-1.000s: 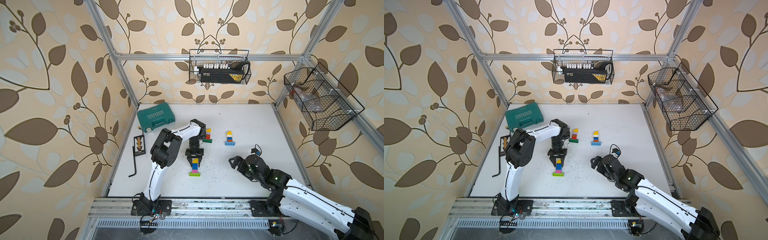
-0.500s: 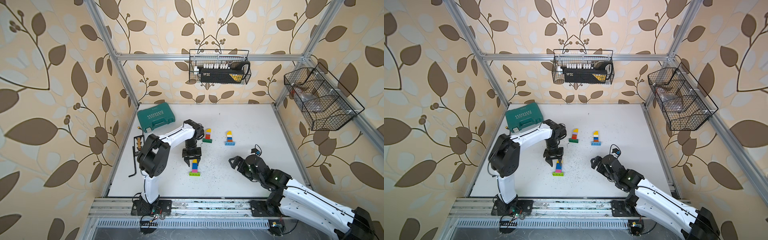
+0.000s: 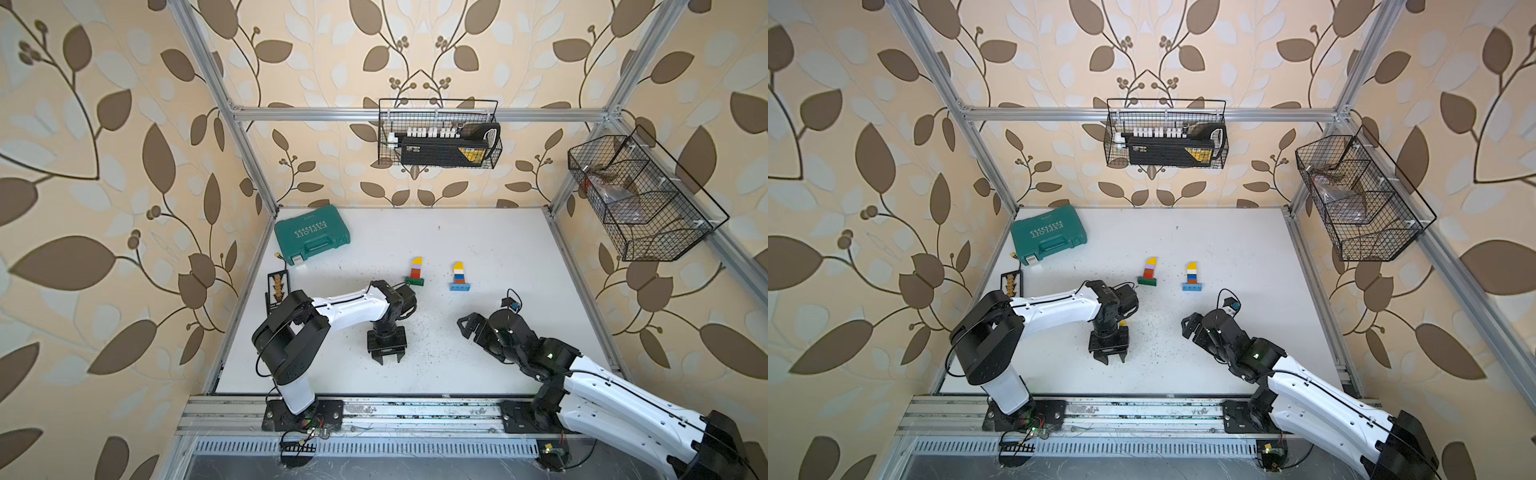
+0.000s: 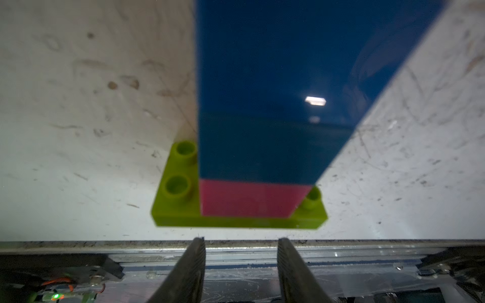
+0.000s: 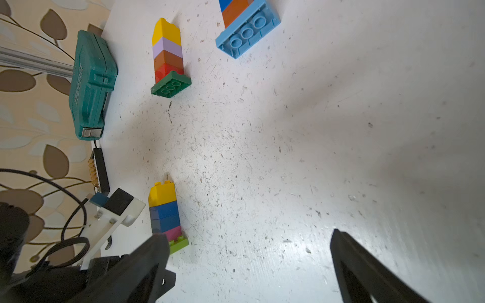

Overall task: Assemble the number 1 with lego
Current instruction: Place the lego brick at the center of the board, then move the lego brick at the center of the board.

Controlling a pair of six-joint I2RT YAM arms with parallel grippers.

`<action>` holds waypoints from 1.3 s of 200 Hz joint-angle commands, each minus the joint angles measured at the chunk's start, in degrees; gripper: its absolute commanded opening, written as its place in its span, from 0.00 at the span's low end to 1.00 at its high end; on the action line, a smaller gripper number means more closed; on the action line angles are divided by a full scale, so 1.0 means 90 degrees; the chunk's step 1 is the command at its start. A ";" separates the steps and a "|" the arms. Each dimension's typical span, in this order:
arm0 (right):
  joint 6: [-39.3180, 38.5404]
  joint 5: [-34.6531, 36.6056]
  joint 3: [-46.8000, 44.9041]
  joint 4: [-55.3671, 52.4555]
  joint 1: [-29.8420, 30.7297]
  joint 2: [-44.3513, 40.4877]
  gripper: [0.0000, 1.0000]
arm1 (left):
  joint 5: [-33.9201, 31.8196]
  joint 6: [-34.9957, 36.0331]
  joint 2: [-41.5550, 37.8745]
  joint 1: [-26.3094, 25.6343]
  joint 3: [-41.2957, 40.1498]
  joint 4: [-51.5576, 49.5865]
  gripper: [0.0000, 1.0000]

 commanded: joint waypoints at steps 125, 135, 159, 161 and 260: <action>0.0012 0.0012 0.0066 -0.0031 -0.0035 0.0332 0.99 | -0.1611 0.2009 0.1218 0.1276 0.1350 -0.0611 0.40; 0.0002 0.0012 0.0085 -0.0024 -0.0035 0.0367 0.99 | -0.1733 0.2102 0.1300 0.1373 0.1445 -0.0671 0.39; 0.0000 0.0019 0.0101 -0.0030 -0.0035 0.0409 0.99 | -0.1924 0.2299 0.1443 0.1599 0.1566 -0.0746 0.37; 0.0001 0.0019 0.0105 -0.0025 -0.0035 0.0411 0.99 | -0.1942 0.2319 0.1458 0.1615 0.1582 -0.0750 0.37; -0.0096 -0.0029 0.0267 -0.0013 -0.0035 0.0781 0.99 | -0.2363 0.2696 0.1823 0.1972 0.2347 -0.0980 0.31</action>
